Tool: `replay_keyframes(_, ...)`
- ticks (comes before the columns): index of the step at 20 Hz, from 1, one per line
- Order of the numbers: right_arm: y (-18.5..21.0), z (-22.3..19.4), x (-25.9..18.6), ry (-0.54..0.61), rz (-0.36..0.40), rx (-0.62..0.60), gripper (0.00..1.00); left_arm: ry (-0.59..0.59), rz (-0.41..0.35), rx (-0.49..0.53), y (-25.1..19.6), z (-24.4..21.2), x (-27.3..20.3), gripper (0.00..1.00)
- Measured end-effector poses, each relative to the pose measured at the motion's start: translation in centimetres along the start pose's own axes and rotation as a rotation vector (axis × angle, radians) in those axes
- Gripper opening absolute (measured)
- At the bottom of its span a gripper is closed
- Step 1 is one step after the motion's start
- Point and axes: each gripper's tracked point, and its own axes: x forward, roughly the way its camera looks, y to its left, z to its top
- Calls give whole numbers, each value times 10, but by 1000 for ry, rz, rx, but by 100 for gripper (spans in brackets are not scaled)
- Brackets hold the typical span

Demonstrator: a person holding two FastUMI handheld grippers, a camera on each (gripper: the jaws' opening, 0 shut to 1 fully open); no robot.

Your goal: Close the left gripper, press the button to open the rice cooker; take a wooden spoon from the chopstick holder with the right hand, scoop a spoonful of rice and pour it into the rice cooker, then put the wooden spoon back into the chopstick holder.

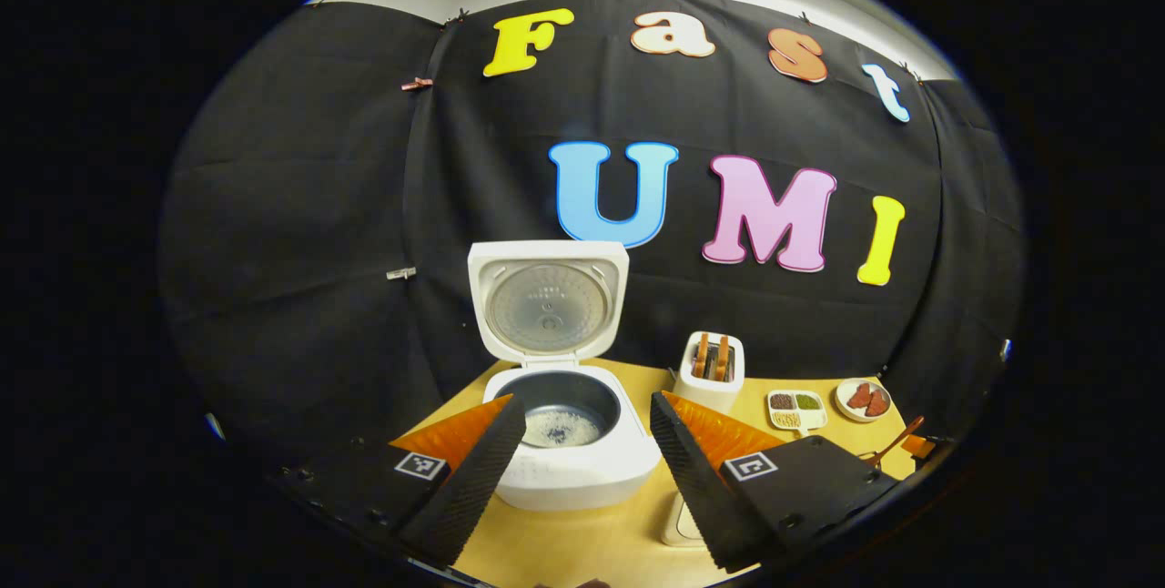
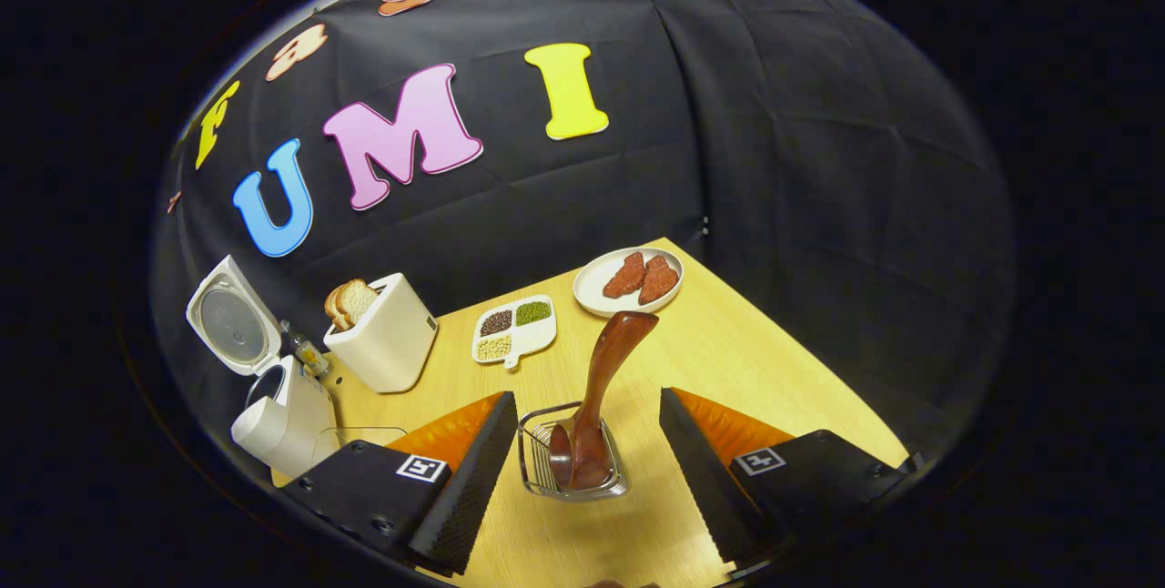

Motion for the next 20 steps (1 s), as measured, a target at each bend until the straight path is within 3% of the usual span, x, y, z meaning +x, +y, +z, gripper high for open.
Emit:
replay_keyframes(11,78,27,-85,-171,36,-196,99,-110,-15,-44,46,115,114,94)
replay_keyframes(16,112,30,-109,-188,69,-161,98,-206,-24,-11,47,172,169,94)
replay_keyframes(20,110,34,-124,-201,39,-167,98,-224,-19,58,48,180,213,93)
